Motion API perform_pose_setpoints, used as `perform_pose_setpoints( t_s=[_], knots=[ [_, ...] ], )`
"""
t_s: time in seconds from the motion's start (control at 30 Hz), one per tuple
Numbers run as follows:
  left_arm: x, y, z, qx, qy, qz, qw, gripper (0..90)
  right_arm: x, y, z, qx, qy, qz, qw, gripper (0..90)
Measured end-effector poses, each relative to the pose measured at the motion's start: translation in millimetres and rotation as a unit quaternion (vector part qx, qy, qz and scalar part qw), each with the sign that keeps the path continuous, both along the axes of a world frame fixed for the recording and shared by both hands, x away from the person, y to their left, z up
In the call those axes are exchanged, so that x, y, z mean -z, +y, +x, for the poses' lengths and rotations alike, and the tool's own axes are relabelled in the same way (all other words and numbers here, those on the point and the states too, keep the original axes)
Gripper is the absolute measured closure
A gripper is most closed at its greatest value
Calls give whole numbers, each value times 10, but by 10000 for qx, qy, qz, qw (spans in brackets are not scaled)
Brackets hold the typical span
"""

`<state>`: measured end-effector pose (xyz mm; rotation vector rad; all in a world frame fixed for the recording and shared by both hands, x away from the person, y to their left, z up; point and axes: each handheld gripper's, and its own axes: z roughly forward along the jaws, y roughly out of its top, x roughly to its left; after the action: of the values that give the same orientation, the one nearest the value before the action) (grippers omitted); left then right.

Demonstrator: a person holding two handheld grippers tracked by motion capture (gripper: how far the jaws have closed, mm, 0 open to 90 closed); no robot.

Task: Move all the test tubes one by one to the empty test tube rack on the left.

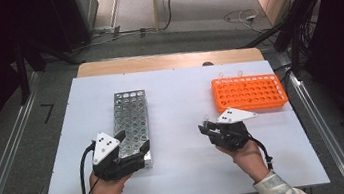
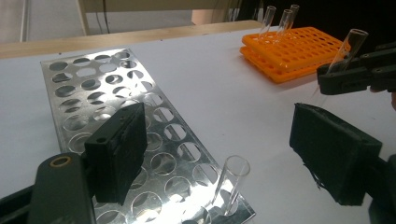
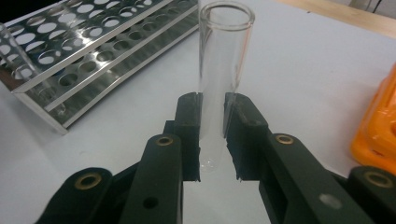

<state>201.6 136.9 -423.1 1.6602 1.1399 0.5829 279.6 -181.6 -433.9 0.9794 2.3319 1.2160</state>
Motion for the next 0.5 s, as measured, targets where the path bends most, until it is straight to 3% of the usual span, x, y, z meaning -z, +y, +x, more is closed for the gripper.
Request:
perform_pose_setpoints(
  t_s=[0.5],
  knots=[
    [-36, -335, 60, 388, -23, 146, 9991, 192, 101, 225, -96, -382, 97, -122, 9991, 728]
  ],
)
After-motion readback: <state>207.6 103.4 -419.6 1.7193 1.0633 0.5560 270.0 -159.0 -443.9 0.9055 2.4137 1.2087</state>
